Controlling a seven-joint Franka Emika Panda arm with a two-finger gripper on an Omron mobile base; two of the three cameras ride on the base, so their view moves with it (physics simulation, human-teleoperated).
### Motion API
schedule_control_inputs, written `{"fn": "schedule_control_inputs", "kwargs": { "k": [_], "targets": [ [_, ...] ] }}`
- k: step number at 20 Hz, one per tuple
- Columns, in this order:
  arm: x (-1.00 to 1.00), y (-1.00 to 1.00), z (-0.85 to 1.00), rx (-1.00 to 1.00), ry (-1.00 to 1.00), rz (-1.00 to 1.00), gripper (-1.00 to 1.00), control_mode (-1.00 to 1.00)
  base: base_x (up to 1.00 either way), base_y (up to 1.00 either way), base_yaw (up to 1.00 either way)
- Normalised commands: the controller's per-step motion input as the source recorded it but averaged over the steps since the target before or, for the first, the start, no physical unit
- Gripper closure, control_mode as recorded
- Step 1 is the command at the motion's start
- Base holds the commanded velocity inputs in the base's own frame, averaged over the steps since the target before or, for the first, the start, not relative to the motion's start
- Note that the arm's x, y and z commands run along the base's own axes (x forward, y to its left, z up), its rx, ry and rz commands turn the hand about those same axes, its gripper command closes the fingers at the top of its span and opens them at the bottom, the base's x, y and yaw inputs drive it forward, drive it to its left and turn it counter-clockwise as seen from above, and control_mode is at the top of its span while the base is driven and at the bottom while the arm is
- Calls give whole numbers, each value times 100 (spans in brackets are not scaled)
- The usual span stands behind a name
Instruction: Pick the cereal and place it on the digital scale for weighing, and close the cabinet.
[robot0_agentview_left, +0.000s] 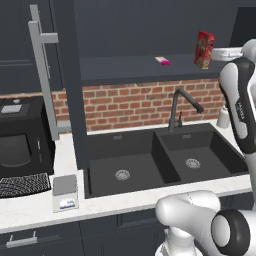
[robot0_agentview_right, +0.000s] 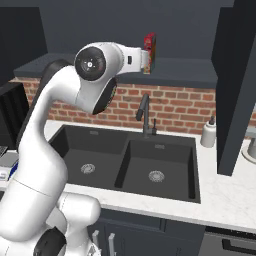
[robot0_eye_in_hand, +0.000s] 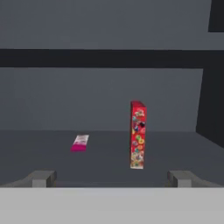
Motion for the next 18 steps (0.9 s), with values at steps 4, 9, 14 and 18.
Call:
{"fn": "schedule_control_inputs", "kwargs": {
  "k": [4,9,14,18],
  "targets": [
    [49,-28,0,0,0,0,-100,-100,0,0,0],
    [45,-15,0,0,0,0,-100,-100,0,0,0],
    [42,-16,-1,0,0,0,-100,-100,0,0,0],
    [34,-25,0,0,0,0,-100,-100,0,0,0]
  ]
}}
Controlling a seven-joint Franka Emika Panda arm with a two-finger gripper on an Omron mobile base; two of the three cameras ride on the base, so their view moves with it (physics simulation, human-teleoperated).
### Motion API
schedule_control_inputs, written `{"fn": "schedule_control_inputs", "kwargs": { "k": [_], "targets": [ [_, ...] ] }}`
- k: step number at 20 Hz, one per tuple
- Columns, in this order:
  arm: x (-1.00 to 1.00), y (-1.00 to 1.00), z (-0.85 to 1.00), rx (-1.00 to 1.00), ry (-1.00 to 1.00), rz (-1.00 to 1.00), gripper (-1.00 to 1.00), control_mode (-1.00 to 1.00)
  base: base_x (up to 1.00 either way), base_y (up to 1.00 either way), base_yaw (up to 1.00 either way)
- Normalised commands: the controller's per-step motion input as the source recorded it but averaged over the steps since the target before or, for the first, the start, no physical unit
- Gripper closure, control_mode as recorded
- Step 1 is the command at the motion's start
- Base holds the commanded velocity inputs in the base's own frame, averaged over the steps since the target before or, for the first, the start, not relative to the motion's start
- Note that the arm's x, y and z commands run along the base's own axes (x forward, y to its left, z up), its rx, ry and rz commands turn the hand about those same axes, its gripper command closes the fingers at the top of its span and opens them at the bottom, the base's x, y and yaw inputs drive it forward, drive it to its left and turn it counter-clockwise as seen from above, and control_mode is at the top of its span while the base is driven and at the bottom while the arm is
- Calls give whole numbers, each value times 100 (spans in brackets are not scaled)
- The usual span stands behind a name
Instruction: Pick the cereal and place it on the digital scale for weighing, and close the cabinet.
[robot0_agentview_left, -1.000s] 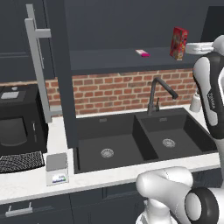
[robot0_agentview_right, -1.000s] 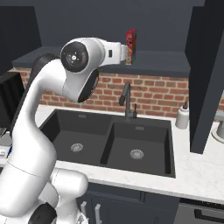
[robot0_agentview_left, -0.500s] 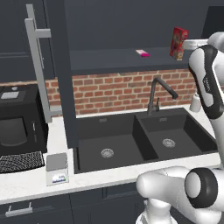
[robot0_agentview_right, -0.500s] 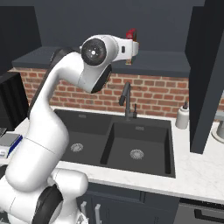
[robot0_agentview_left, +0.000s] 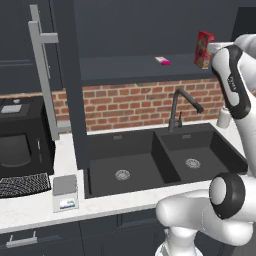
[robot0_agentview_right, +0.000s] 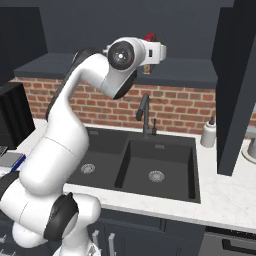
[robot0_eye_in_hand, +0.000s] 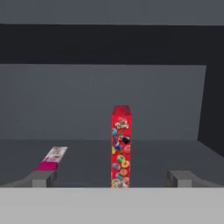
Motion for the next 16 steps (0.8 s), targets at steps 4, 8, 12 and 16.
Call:
{"fn": "schedule_control_inputs", "kwargs": {
  "k": [4,8,12,16],
  "targets": [
    [35,-19,0,0,0,0,-100,-100,0,0,0],
    [32,-12,0,0,0,0,-100,-100,0,0,0],
    [32,-4,0,0,0,0,-100,-100,0,0,0],
    [35,1,-1,0,0,0,-100,-100,0,0,0]
  ]
}}
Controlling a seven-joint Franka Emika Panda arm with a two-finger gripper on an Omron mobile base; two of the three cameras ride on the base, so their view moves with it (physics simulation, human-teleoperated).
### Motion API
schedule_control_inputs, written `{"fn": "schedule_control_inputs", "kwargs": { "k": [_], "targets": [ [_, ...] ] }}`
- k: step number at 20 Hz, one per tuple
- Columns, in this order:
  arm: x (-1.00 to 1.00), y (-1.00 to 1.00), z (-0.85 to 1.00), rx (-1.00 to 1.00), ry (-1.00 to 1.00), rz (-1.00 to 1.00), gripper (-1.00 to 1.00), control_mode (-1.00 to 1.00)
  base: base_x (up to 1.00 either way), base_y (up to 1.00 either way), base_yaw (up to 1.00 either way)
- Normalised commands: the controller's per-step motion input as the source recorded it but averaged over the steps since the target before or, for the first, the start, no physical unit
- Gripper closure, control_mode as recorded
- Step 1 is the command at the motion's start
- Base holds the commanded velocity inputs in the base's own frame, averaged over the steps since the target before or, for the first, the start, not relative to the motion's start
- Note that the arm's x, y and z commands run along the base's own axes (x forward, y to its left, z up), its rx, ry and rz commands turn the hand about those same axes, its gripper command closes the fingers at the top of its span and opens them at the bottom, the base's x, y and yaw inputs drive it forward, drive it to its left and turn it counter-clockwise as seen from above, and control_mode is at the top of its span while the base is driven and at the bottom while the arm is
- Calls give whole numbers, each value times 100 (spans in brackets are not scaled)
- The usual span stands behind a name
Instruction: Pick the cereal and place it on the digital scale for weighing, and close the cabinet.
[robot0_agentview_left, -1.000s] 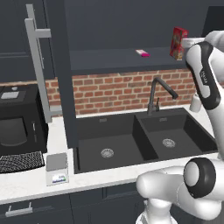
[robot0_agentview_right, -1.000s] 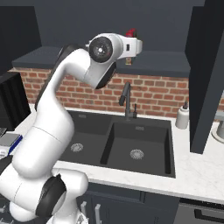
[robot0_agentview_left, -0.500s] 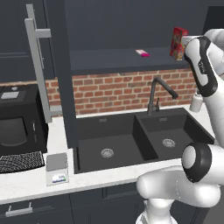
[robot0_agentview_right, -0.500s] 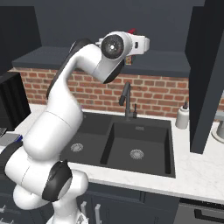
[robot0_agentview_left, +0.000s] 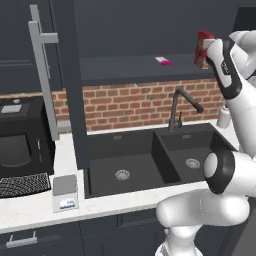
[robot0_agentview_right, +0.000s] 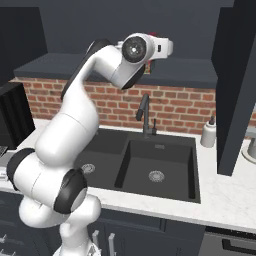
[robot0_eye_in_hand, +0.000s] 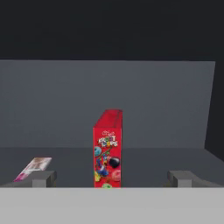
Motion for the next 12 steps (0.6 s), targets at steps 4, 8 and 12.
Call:
{"fn": "schedule_control_inputs", "kwargs": {
  "k": [4,8,12],
  "targets": [
    [16,5,0,0,0,0,-100,-100,0,0,0],
    [21,0,0,0,0,0,-100,-100,0,0,0],
    [35,0,-2,0,0,0,-100,-100,0,0,0]
  ]
}}
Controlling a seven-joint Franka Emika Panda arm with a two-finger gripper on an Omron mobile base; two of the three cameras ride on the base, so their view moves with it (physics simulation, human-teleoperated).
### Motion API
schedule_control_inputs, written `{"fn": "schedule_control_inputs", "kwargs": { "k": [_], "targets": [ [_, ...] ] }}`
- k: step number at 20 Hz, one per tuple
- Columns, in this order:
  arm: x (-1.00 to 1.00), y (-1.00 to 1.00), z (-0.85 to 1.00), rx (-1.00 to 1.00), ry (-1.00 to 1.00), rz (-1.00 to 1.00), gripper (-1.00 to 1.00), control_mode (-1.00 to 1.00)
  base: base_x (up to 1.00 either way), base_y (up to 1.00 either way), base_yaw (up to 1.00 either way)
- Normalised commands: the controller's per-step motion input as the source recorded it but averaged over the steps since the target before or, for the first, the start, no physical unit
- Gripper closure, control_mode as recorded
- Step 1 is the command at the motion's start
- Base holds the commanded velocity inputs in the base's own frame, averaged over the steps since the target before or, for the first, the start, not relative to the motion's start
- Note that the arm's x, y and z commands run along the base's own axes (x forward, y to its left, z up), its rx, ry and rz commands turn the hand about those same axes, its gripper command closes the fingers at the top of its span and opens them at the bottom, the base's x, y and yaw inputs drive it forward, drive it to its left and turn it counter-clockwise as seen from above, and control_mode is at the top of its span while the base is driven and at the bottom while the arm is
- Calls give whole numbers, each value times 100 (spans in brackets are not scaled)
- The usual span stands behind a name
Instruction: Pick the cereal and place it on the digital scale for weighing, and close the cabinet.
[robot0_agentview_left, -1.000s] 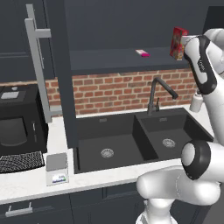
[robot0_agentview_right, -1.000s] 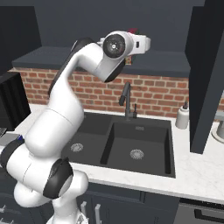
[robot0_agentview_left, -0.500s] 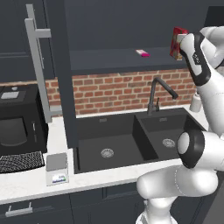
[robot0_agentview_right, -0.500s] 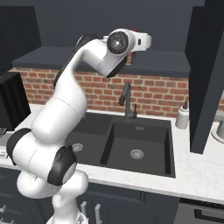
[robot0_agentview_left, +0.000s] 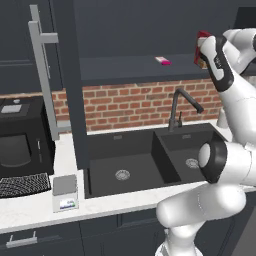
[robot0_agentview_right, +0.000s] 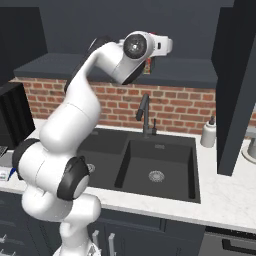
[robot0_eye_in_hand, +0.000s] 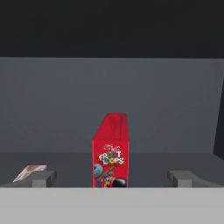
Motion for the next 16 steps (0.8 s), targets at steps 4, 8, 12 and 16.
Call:
{"fn": "schedule_control_inputs", "kwargs": {
  "k": [4,8,12,16],
  "targets": [
    [24,0,-5,0,0,0,-100,-100,0,0,0],
    [36,0,-2,0,0,0,-100,-100,0,0,0],
    [43,0,-4,0,0,0,-100,-100,0,0,0],
    [41,0,-11,0,0,0,-100,-100,0,0,0]
  ]
}}
